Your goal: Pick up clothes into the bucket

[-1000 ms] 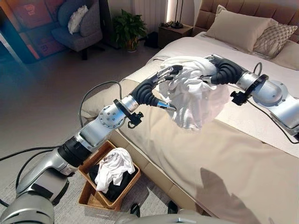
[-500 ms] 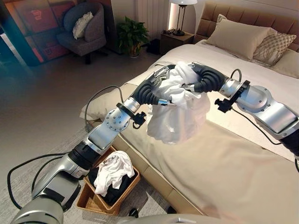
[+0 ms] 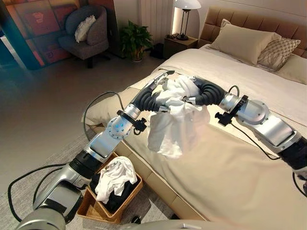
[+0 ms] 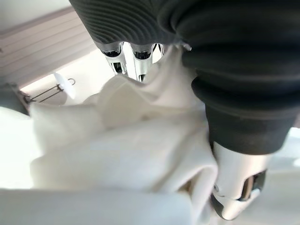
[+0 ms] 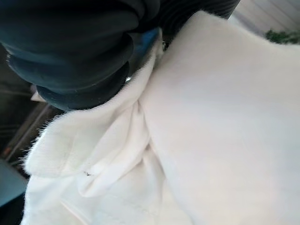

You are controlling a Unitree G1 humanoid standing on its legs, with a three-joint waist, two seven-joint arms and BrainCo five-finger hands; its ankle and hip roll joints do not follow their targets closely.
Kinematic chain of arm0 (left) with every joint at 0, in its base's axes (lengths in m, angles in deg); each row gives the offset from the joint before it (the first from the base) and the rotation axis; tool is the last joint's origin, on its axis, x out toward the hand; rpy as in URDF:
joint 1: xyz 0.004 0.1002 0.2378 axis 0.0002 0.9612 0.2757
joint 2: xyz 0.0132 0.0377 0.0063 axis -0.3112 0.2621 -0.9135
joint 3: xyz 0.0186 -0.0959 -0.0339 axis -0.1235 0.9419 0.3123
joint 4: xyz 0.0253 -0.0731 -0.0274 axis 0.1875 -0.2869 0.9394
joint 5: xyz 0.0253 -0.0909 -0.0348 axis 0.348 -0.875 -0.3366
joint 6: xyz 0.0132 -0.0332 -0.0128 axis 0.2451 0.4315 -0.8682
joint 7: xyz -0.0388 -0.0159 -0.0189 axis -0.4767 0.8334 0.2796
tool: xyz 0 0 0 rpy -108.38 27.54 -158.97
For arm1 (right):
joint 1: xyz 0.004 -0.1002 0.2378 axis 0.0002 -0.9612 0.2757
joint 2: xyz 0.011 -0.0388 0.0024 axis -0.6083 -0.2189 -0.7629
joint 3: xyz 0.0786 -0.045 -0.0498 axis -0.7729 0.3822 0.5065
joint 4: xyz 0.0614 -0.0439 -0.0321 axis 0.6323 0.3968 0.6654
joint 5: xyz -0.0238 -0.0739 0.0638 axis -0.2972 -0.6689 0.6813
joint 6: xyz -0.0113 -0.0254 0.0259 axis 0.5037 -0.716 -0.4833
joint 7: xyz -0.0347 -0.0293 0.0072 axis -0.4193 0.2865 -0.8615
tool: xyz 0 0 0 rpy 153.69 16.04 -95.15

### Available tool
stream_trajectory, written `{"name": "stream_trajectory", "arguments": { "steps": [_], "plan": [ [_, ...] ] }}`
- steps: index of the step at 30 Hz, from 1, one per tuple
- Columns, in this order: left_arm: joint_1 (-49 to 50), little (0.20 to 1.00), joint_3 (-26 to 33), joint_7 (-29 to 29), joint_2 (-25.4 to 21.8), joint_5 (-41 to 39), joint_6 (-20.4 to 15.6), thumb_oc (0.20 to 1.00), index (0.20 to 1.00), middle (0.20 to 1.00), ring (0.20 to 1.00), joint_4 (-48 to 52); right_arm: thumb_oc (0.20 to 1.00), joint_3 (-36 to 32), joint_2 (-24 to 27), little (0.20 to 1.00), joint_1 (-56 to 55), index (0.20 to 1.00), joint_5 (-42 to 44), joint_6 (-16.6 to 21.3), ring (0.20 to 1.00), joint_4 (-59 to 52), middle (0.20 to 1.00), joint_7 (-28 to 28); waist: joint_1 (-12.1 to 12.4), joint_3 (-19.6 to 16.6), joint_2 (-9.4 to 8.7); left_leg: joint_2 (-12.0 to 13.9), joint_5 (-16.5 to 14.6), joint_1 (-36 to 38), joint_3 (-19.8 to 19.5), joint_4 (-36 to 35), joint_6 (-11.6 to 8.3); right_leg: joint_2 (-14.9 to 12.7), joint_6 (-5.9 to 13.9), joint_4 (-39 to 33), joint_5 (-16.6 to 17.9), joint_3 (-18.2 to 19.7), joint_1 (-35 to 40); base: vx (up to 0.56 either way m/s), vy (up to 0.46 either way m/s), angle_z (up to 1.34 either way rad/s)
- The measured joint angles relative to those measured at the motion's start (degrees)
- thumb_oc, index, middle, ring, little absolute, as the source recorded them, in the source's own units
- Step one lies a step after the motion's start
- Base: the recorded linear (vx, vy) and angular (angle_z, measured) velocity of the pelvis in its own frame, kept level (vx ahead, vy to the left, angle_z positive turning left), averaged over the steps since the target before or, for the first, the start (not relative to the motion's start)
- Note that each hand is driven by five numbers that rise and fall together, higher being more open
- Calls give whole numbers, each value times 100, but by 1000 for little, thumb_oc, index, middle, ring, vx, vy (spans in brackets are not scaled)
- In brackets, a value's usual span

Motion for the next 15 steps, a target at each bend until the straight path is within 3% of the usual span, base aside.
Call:
{"name": "stream_trajectory", "arguments": {
  "steps": [15],
  "plan": [
    [8, 1000, 284, -61, 238, 215, -8, 1000, 1000, 1000, 1000, -10, 200, -317, -289, 200, -10, 200, 105, -50, 200, -49, 200, 2, -3, -1, -1, -2, 10, 13, 7, 0, -2, 1, -5, -1, -7, 25, 2, 0, 0, 0]
  ]
}}
